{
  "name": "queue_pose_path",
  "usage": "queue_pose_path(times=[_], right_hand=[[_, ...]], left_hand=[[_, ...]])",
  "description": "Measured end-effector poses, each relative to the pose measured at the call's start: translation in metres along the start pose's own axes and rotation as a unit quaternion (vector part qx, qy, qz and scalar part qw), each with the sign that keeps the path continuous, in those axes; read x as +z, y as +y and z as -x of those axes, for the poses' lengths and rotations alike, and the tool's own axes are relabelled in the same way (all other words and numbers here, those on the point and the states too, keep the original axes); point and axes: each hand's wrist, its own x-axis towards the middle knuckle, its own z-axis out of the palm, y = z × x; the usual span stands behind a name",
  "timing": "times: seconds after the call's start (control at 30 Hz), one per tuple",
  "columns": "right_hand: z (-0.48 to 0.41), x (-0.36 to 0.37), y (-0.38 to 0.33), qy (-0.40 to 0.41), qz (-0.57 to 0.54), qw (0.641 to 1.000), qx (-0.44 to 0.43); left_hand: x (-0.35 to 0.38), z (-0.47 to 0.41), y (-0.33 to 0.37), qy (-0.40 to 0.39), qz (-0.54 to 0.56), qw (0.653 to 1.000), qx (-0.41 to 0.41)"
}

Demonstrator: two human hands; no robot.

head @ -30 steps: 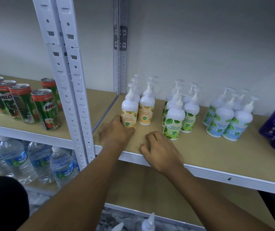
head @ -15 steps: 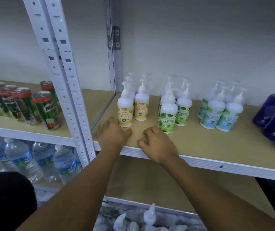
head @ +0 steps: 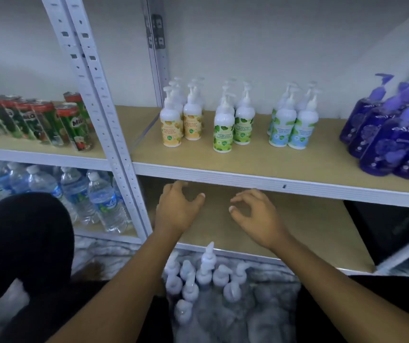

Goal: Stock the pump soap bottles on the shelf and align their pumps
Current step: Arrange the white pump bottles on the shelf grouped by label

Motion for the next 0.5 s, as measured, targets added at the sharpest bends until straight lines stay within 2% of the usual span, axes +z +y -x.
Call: queue_pose_path(times=[0.13, 0.3, 0.5], right_hand=[[0.049, 0.005, 0.038, -0.023, -0.042, 0.994, 0.093], [0.109, 0.032, 0.089, -0.077, -0.070, 0.971, 0.216], [0.148, 0.060, 0.137, -0.232, -0.066, 0.920, 0.308]], left_hand=[[0.032, 0.049, -0.015, -0.027, 0.038, 0.998, -0.036], [0.082, 0.103, -0.039, -0.096, 0.092, 0.986, -0.105], [0.143, 0.145, -0.079, -0.228, 0.075, 0.955, -0.176]])
